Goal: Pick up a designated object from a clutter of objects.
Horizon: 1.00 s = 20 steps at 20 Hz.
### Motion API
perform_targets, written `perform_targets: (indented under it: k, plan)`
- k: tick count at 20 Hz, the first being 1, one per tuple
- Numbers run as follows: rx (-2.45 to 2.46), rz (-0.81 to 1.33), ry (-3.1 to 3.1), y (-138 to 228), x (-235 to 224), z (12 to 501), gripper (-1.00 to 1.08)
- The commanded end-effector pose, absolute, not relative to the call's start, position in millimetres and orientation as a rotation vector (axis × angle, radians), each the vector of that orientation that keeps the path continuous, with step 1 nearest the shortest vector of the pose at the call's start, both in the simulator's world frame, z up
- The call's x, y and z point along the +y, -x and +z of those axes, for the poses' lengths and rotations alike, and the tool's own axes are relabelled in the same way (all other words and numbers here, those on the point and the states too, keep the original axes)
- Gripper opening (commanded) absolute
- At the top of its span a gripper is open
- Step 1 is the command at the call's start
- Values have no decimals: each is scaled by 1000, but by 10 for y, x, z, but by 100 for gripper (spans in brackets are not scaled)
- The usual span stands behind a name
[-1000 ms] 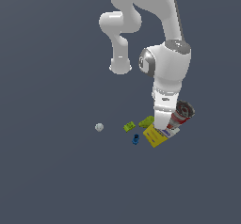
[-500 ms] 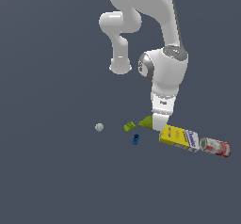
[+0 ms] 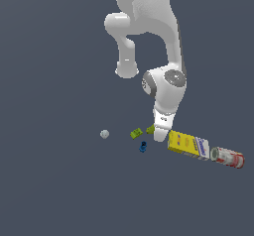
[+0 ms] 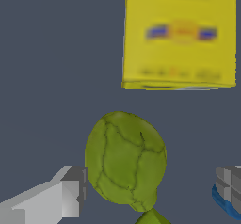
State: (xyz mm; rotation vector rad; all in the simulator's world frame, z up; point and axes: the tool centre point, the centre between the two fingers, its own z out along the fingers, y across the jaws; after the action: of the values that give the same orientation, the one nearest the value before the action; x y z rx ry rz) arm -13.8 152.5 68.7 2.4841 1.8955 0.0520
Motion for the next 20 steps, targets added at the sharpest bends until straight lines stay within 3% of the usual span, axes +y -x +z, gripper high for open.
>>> perform_targets:
  k: [1,8,9,18,20]
  plan:
    - [1902,24,-2490,205,1509,538,100]
    - [1907,0,-2497,259,1496,408,100]
    - [1907,0,-2497,259,1496,408,-100]
    - [1907,0,-2497,259,1496,408,-100]
    - [1924,67,-2463,151,1663,646,-100]
